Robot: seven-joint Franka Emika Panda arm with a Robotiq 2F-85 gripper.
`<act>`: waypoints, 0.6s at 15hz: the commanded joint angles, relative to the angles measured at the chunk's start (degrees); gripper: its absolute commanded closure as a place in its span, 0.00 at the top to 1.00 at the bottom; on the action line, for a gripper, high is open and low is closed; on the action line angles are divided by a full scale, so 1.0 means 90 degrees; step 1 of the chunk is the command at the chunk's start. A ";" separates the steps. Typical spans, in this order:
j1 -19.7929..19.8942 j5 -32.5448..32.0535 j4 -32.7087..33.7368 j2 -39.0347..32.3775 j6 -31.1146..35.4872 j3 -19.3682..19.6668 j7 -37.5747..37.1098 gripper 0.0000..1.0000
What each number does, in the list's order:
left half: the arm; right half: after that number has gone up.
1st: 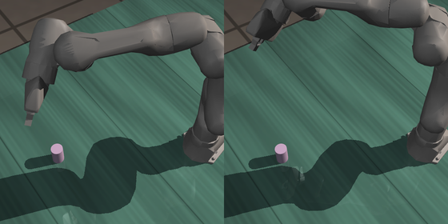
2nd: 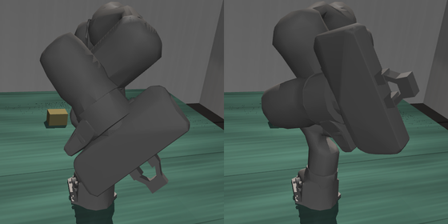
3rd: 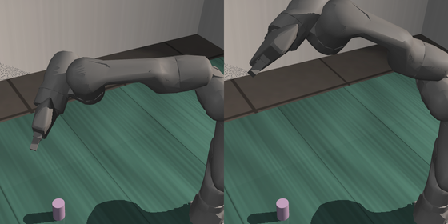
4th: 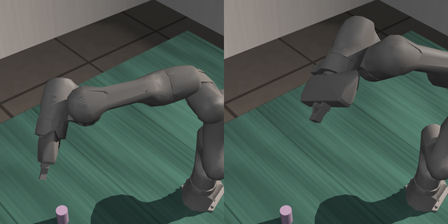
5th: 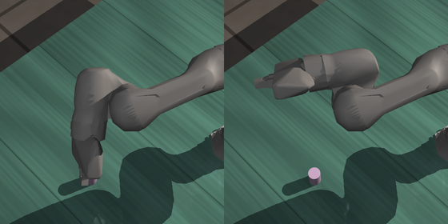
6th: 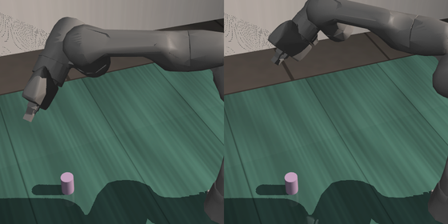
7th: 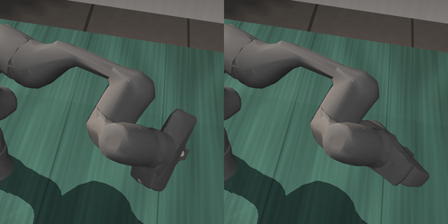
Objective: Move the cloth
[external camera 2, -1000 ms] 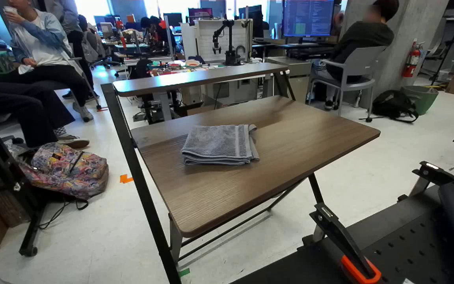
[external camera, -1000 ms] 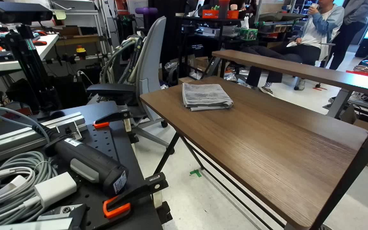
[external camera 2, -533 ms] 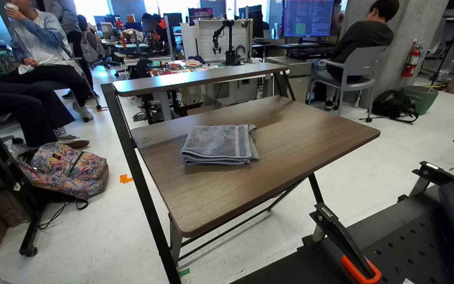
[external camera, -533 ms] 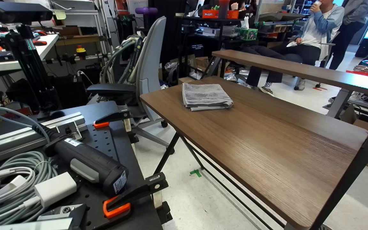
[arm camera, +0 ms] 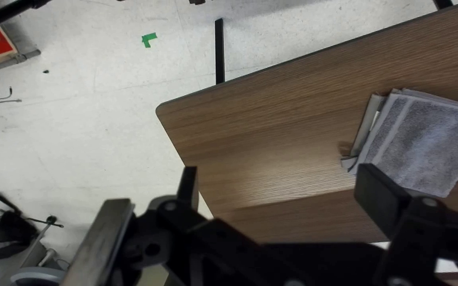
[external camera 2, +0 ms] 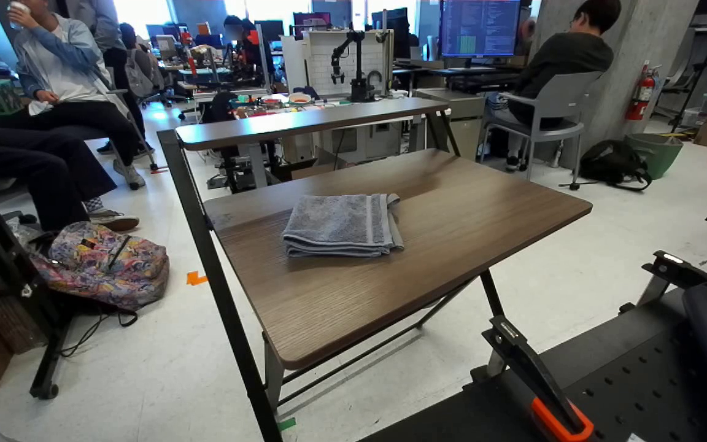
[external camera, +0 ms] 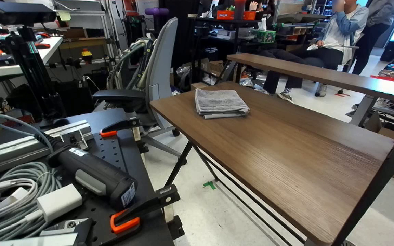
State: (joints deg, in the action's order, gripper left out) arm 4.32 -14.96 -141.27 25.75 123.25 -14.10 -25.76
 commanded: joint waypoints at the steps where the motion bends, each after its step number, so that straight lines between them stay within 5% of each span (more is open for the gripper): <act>1: 0.0035 -0.0195 -0.0017 -0.0697 0.0648 0.0074 -0.0473 1.00; 9: -0.0205 0.0048 0.0429 -0.3315 0.3593 0.0480 -0.0700 1.00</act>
State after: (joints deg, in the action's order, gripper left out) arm 4.29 -15.24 -141.74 5.21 147.67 -12.22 -31.55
